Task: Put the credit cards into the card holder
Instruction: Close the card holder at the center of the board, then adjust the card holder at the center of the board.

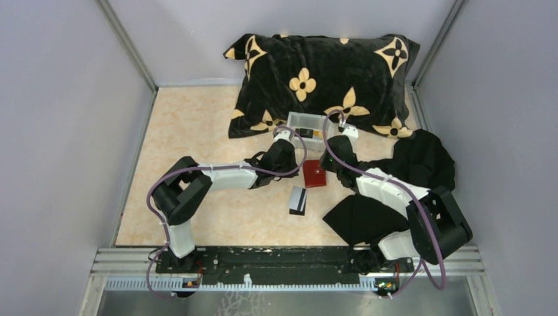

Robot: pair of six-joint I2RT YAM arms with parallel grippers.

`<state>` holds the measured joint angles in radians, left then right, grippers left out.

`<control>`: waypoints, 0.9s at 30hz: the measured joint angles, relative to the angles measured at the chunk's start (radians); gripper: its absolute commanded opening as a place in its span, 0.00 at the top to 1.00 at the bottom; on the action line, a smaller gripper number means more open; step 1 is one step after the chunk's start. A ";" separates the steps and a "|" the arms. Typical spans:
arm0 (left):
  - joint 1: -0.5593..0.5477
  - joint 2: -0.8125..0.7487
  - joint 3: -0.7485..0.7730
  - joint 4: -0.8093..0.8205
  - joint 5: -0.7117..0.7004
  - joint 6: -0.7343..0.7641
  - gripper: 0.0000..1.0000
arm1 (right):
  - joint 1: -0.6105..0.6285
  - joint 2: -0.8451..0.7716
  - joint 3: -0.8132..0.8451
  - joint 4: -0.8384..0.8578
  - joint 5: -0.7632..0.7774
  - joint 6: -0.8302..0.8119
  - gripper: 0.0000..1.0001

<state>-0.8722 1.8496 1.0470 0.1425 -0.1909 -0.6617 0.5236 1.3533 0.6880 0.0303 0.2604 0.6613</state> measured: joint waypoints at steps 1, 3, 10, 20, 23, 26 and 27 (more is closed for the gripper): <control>0.000 0.000 -0.004 -0.001 0.001 0.000 0.98 | 0.000 -0.004 0.000 -0.025 0.024 -0.002 0.83; 0.000 0.002 -0.011 -0.003 0.004 0.000 0.98 | 0.000 -0.005 0.000 -0.070 0.064 -0.005 0.86; 0.000 0.019 -0.023 0.000 0.028 -0.003 0.98 | 0.000 0.005 -0.012 -0.148 0.138 -0.004 0.93; 0.000 0.040 -0.029 0.011 0.058 -0.015 0.98 | 0.000 0.137 -0.012 -0.149 0.130 -0.006 0.98; 0.000 0.047 -0.029 0.027 0.069 -0.022 0.98 | 0.000 0.148 -0.011 -0.122 0.121 -0.008 0.99; 0.000 0.058 -0.021 0.039 0.076 -0.025 0.98 | 0.009 0.158 -0.011 -0.096 0.113 -0.011 0.99; 0.000 0.064 -0.014 0.042 0.077 -0.026 0.98 | 0.013 0.163 -0.009 -0.090 0.113 -0.013 0.99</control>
<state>-0.8722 1.9137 1.0332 0.1844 -0.1135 -0.6876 0.5362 1.5162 0.6792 -0.0593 0.3737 0.6483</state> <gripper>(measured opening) 0.023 0.014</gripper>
